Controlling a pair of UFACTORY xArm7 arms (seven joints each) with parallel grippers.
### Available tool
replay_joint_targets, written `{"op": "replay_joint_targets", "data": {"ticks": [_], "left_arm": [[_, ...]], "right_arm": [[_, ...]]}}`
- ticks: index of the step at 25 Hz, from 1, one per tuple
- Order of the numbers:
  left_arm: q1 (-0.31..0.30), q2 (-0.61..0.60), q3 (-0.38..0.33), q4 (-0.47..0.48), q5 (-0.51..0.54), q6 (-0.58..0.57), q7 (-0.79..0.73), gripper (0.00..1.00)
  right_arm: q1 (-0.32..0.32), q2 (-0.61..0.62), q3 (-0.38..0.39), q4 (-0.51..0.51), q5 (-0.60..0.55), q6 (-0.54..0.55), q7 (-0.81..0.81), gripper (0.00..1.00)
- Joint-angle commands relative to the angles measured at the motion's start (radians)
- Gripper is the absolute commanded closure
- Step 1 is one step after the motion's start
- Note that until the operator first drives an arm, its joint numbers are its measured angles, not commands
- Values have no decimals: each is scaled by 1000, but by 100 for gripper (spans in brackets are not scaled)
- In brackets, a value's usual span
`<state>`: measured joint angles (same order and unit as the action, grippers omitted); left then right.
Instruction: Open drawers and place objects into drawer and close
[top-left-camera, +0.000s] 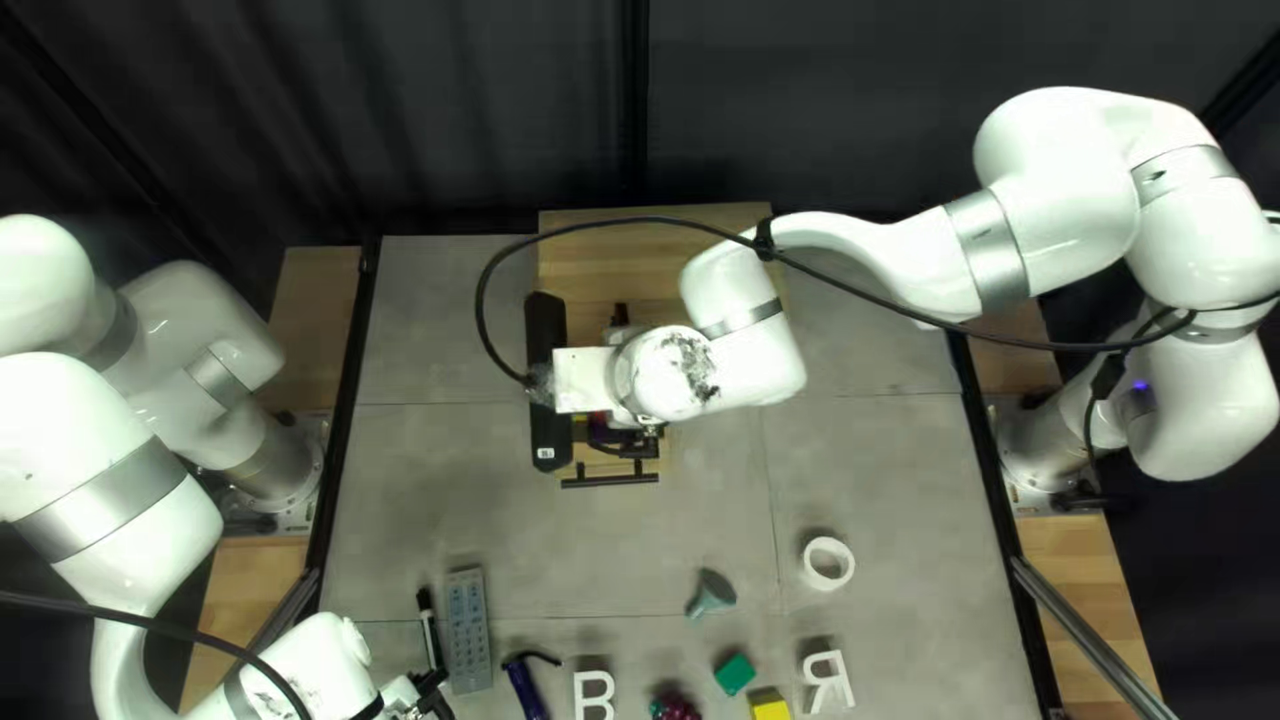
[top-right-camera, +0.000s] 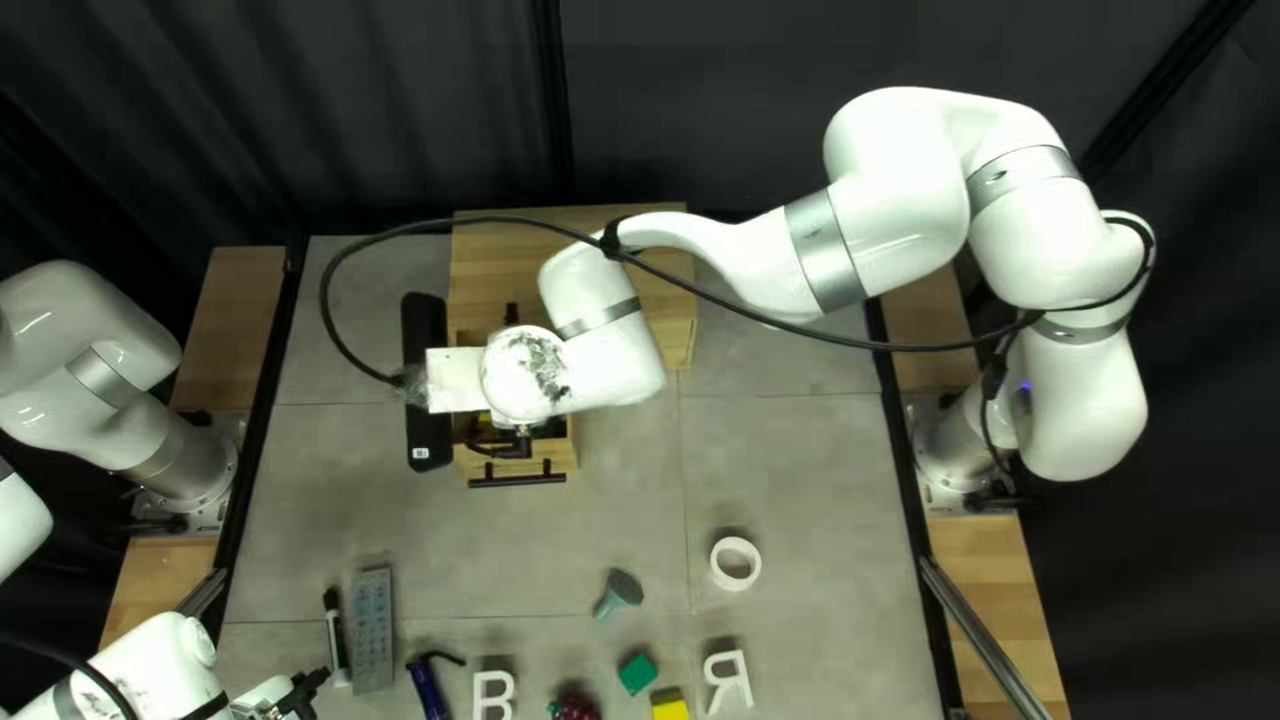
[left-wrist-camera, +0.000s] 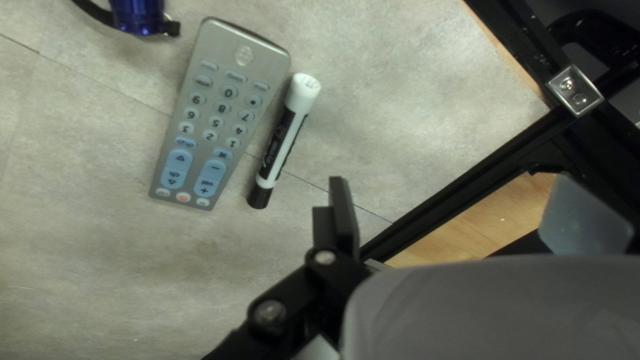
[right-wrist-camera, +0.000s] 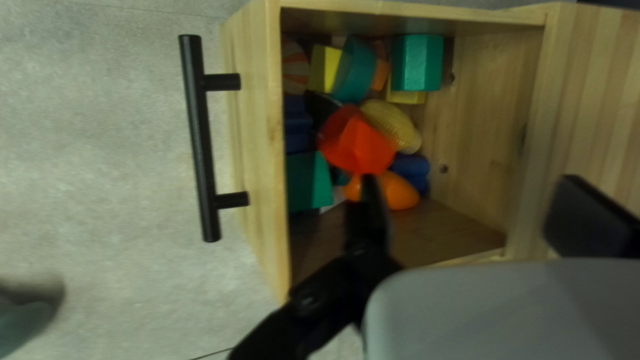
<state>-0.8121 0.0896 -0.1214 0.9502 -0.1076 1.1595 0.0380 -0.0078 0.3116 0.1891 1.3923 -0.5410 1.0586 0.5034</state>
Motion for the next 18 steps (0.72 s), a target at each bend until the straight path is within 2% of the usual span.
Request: {"op": "replay_joint_targets", "data": {"ticks": [1, 5, 9, 12, 15, 18], "left_arm": [[0, 0, 0, 0, 0, 0, 0, 0], [0, 0, 0, 0, 0, 0, 0, 0], [0, 0, 0, 0, 0, 0, 0, 0], [0, 0, 0, 0, 0, 0, 0, 0], [0, 0, 0, 0, 0, 0, 0, 0], [0, 0, 0, 0, 0, 0, 0, 0]], "right_arm": [[82, -22, 45, -15, 76, 107, 218, 0], [144, 37, 72, 33, 151, 193, 393, 0], [176, 7, 101, -41, 170, 159, 463, 0], [186, -83, 137, -182, 137, 56, 388, 0], [172, -161, 161, -308, 124, -58, 229, 0], [155, -194, 171, -383, 140, -157, 71, 0]]}}
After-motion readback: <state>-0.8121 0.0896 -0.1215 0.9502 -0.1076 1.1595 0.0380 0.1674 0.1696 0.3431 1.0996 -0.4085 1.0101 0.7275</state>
